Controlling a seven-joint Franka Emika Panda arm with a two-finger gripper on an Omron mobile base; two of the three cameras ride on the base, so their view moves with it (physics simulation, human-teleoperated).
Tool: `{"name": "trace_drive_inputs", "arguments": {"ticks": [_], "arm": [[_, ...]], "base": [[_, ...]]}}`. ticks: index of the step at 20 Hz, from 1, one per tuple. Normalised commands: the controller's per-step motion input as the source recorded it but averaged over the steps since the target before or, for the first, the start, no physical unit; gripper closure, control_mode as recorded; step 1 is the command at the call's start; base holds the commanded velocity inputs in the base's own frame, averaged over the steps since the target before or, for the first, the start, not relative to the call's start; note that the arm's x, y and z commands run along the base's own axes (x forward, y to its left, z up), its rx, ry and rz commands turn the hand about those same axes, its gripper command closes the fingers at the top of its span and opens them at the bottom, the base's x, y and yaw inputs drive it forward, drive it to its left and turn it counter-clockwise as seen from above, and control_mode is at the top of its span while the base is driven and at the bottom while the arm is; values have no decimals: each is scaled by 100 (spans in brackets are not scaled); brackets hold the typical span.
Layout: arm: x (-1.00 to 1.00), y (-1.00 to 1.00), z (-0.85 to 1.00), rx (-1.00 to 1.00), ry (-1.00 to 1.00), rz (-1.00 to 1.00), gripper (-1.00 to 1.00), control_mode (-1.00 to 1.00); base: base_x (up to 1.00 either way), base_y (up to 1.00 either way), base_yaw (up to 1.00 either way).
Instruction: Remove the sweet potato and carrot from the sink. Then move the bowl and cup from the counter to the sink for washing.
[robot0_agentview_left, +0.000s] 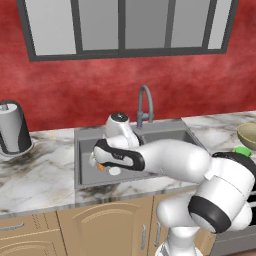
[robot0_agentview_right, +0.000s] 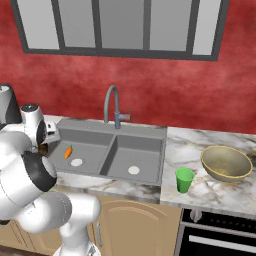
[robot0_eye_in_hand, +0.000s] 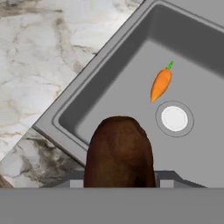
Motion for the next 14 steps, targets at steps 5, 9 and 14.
{"name": "trace_drive_inputs", "arguments": {"ticks": [5,9,14], "arm": [[15,59,0,0,0,10,100,-100],[20,59,0,0,0,9,100,-100],[18,56,0,0,0,8,100,-100]], "base": [[0,0,0],[0,0,0],[0,0,0]]}}
